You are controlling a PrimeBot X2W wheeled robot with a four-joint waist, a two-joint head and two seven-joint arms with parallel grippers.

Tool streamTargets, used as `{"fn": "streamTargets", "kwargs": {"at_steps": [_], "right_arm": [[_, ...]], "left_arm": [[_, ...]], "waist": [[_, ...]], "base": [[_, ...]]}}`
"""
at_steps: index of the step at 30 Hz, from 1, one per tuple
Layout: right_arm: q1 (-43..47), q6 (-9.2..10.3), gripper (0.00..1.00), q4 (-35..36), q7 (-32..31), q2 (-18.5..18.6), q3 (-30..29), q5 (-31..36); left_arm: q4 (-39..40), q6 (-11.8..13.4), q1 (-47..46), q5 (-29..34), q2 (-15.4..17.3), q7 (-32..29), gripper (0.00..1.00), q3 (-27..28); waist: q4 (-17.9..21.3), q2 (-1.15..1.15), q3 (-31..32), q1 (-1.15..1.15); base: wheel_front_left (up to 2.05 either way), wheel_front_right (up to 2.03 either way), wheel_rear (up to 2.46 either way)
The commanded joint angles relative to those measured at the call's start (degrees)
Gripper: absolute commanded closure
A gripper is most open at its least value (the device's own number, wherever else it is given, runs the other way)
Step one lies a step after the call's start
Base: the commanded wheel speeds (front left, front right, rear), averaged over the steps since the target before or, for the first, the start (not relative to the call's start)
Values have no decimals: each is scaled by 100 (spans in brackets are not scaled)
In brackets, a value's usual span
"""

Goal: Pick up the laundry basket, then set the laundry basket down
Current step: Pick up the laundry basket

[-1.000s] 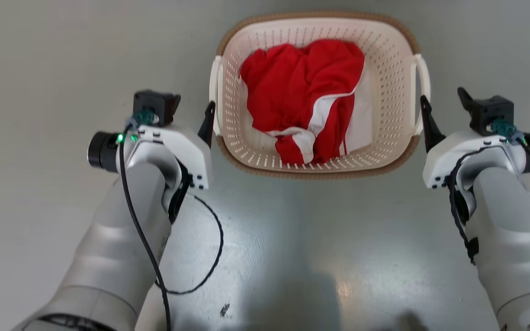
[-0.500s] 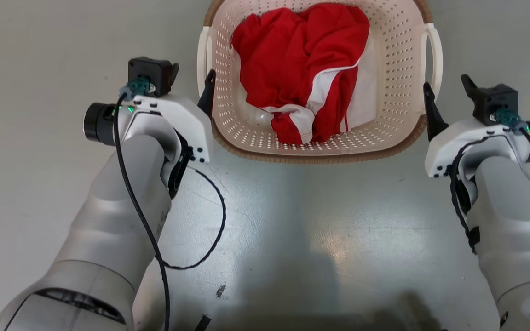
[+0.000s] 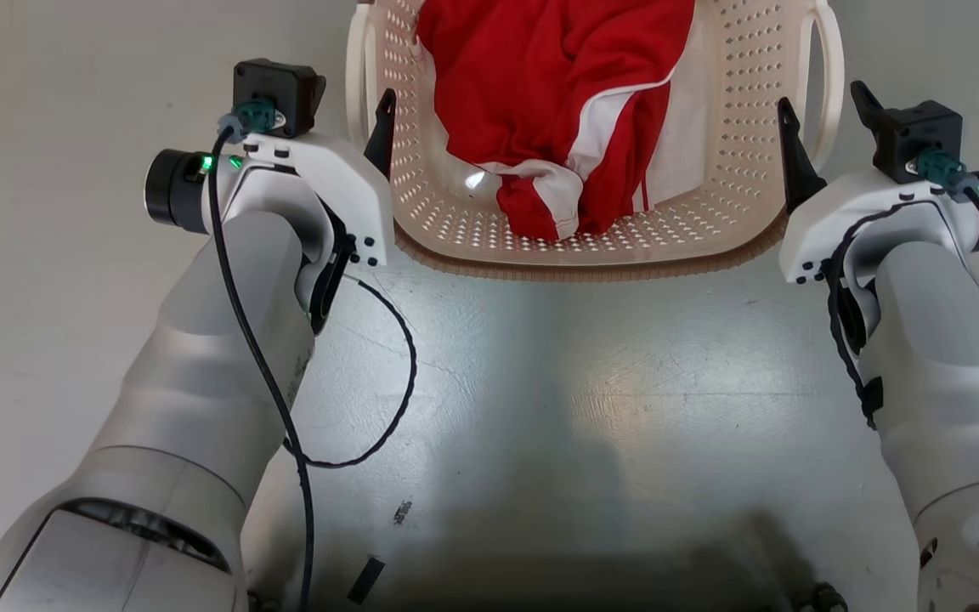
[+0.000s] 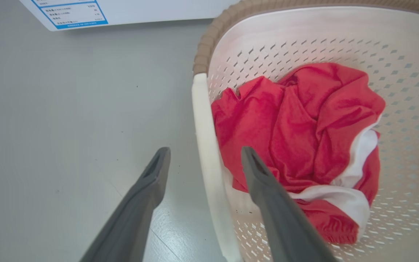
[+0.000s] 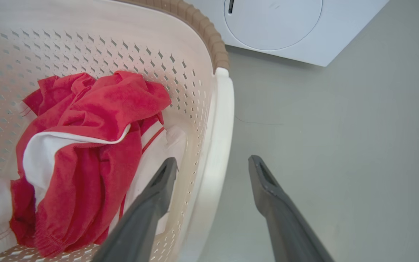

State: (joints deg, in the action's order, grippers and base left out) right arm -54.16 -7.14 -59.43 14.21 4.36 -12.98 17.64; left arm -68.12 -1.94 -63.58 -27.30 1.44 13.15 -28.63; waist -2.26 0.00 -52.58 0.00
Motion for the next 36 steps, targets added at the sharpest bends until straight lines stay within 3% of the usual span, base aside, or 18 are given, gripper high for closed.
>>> {"fn": "streamTargets", "kwargs": {"at_steps": [1,36], "right_arm": [[63,-35,0,10,73,-128,93,30],[-670,-35,0,-536,78,-147,643,-506]], "left_arm": [[8,60,-44,-54,143,6,0,23],[-394,181,-653,-381,143,-308,0,-521]], "waist": [[26,0,-61,0],[116,0,-501,0]], "base": [[0,0,0],[0,0,0]]}}
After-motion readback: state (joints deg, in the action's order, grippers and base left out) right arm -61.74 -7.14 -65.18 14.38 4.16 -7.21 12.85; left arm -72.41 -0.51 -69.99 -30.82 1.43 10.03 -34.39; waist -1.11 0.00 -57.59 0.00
